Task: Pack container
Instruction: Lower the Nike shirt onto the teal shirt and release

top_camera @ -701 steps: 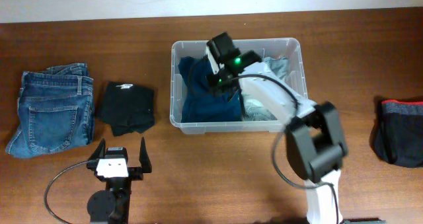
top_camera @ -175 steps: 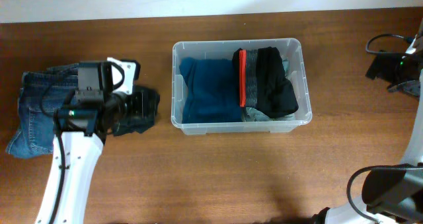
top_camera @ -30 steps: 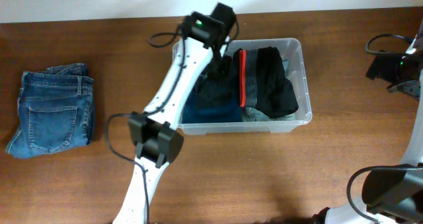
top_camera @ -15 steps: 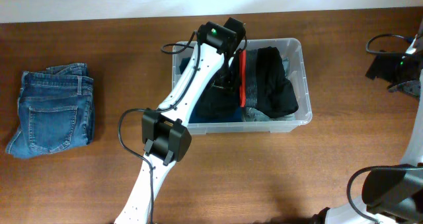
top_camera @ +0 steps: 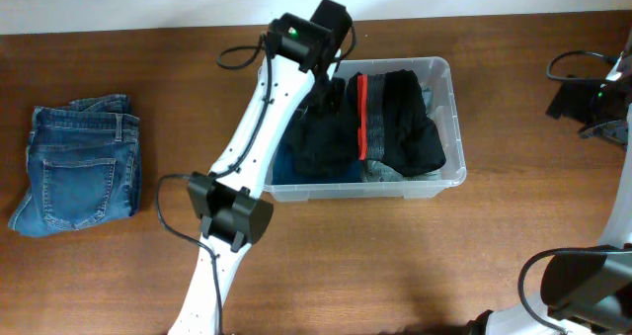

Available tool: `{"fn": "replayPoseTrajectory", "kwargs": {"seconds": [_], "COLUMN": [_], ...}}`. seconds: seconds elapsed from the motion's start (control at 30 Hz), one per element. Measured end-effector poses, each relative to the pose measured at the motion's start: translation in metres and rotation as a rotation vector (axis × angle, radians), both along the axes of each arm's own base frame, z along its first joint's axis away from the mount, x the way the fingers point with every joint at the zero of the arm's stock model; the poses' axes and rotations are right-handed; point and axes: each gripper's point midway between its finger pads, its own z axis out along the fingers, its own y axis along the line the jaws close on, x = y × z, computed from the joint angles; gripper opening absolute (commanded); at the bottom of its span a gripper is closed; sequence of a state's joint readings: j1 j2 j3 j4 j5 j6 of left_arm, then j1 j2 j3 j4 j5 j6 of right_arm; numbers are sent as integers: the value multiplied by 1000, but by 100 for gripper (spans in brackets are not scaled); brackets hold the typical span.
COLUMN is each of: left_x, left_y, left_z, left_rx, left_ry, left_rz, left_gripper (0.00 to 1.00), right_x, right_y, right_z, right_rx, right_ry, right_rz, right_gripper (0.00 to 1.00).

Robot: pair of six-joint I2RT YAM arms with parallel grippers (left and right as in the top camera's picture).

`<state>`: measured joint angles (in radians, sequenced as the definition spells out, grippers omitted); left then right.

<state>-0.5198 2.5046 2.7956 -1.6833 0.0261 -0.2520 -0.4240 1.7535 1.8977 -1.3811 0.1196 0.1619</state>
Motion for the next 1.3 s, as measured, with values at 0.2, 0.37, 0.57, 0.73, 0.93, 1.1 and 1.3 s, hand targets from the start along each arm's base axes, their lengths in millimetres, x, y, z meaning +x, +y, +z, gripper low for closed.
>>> {"fn": "replayPoseTrajectory", "kwargs": {"seconds": [0.2,0.37,0.57,0.73,0.93,1.1,1.3], "left_x": [1,5,6,7,7,14,16], "left_y": [-8,-8,-5,-5,-6,-16,-65], "left_z": [4,-24,-89,-95,-87,-57,25], "left_rx": [19,71,153,156,145,80,-96], "left_ry": [-45,-11,90,96,85,9,-211], "left_rz": [-14,7,9,9,10,7,-37], "left_gripper": [0,0,0,0,0,0,0], "right_x": [0,0,0,0,0,0,0], "right_y": [0,0,0,0,0,0,0], "right_z": [0,0,0,0,0,0,0], "right_rx": [0,0,0,0,0,-1,0], "right_ry": [0,0,0,0,0,-1,0], "right_rz": [0,0,0,0,0,1,0], "right_gripper": [98,98,98,99,98,98,98]}}
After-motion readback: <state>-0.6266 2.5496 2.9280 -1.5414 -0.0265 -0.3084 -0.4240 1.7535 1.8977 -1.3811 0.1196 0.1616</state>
